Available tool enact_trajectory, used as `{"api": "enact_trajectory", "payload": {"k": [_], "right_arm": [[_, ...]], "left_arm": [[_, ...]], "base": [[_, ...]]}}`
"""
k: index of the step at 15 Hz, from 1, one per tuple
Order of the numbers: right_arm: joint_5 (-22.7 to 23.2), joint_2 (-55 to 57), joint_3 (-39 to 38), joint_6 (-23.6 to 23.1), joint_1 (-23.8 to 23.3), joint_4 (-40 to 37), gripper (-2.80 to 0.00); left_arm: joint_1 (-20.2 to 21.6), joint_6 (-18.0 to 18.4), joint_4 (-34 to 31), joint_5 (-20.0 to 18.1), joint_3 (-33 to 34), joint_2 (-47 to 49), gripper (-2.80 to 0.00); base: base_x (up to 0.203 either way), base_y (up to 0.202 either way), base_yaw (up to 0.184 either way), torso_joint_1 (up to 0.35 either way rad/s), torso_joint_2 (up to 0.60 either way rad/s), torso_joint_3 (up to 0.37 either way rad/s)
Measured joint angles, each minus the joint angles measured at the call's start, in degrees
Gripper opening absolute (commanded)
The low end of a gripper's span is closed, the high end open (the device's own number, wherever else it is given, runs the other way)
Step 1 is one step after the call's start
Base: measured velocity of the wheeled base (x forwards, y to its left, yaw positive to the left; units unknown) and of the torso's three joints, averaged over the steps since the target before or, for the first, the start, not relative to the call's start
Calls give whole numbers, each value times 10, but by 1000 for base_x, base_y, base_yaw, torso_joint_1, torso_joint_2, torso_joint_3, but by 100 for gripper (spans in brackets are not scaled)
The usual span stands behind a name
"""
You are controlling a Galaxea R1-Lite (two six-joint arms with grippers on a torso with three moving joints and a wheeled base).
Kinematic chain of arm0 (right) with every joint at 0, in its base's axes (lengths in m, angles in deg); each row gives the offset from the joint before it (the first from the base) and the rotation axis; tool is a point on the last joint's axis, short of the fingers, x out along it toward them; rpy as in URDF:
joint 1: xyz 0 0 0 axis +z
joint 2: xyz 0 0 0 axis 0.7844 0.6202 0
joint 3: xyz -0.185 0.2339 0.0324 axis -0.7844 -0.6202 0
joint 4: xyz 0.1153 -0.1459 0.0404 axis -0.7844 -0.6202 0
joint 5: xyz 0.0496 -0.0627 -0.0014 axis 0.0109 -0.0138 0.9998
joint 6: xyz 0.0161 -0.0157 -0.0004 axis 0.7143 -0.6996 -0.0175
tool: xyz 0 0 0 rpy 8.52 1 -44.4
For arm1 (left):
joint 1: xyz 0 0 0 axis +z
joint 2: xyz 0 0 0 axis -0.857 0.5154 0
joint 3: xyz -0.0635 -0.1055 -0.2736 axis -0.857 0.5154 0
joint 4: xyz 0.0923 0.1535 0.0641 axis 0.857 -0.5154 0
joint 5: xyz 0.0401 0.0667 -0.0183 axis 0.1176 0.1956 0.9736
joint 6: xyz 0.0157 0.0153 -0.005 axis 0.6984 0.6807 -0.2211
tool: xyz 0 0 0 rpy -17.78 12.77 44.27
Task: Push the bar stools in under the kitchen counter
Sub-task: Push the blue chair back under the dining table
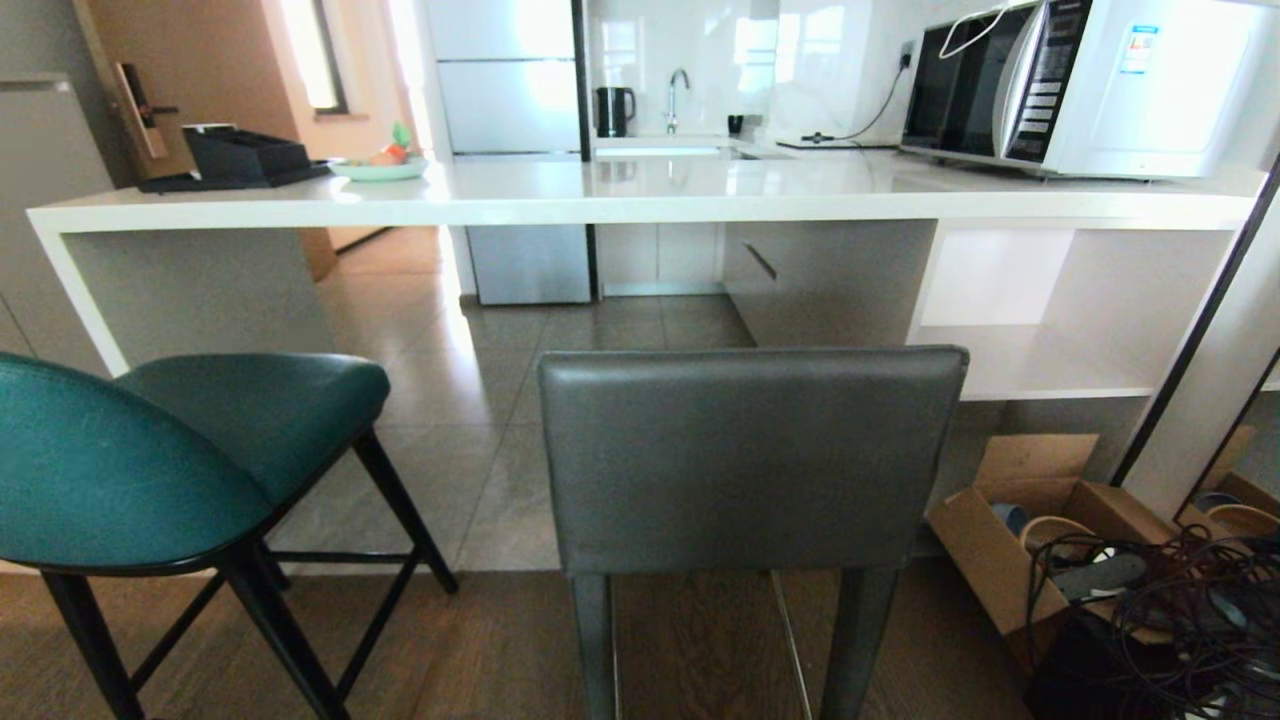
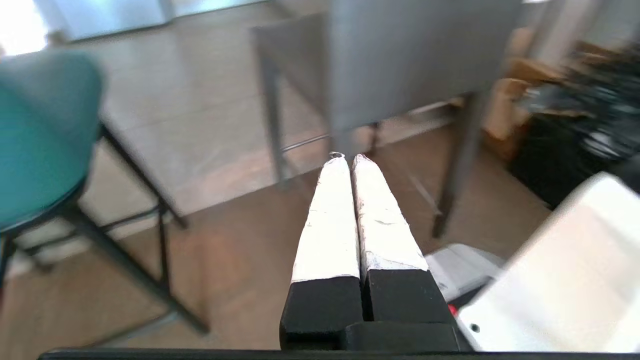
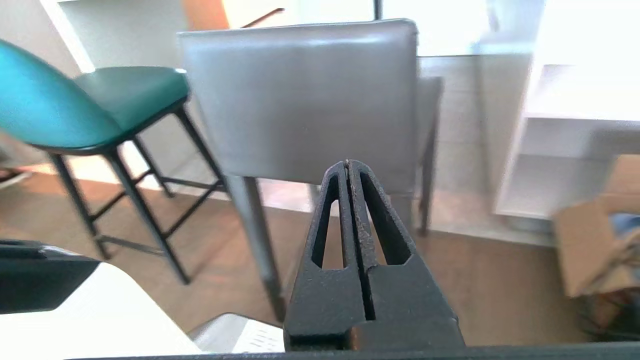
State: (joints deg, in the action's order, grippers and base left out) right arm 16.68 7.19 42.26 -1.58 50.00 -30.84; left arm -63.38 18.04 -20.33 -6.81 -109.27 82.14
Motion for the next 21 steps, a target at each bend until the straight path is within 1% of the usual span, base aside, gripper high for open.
{"api": "enact_trajectory", "payload": {"k": [1, 2, 3, 5, 6, 8, 9, 10, 11, 12, 13, 14, 15, 17, 19, 20, 21], "right_arm": [[-15, -1, 16, -2, 0, -21, -280], [-31, -2, 33, -3, 0, -49, -280], [-39, -6, 43, -4, 1, -69, -280], [-54, -11, 48, -3, 3, -75, -280], [-71, -13, 44, -4, 3, -74, -280], [-102, -19, 10, -18, 5, -72, -280], [-111, -30, -20, -33, 7, -72, -280], [-116, -47, -55, -52, 9, -71, -280], [-122, -70, -91, -72, 11, -71, -280], [-131, -90, -121, -86, 12, -70, -280], [-153, -105, -141, -89, 13, -66, -280], [-176, -115, -160, -89, 14, -58, -280], [-191, -122, -179, -88, 14, -41, -280], [-203, -130, -228, -91, 14, -4, -280], [-204, -134, -285, -106, 14, 76, -280], [-205, -134, -308, -108, 14, 115, -280], [-205, -134, -323, -105, 15, 146, -280]], "left_arm": [[9, -8, -3, 20, 0, 2, -280], [30, -14, -4, 38, 3, 1, -280], [49, -15, -3, 38, 10, -6, -280], [54, -7, 1, 5, 39, -37, -280], [51, -2, 1, -10, 65, -56, -280], [47, 4, 7, -9, 131, -101, -280], [46, 13, 14, 9, 171, -122, -280], [45, 21, 33, 41, 209, -136, -280], [45, 26, 65, 77, 247, -146, -280], [45, 28, 114, 103, 282, -152, -280], [45, 30, 164, 118, 315, -156, -280], [45, 29, 207, 124, 336, -160, -280], [45, 20, 236, 126, 346, -162, -280], [45, -4, 240, 140, 354, -164, -280], [44, -4, 239, 152, 356, -164, -280], [44, -6, 239, 156, 357, -164, -280], [44, -7, 238, 168, 358, -164, -280]], "base": [[0, 0, 0, 0, 0, 0], [0, 0, 0, 0, 0, 0], [0, 0, 0, 0, 0, 0], [0, 0, 0, 0, 0, 0], [0, 0, 0, 0, 0, 0], [0, 0, 0, 0, 0, 0], [0, 0, 0, 0, 0, 0], [0, 0, 0, 0, 0, 0], [0, 0, 0, 0, 0, 0], [0, 0, 0, 0, 0, 0], [0, 0, 0, 0, 0, 0], [0, 0, 0, 0, 0, 0], [0, 0, 0, 0, 0, 0], [0, 0, 0, 0, 0, 0], [0, 0, 0, 0, 0, 0], [0, 0, 0, 0, 0, 0], [0, 0, 0, 0, 0, 0]]}}
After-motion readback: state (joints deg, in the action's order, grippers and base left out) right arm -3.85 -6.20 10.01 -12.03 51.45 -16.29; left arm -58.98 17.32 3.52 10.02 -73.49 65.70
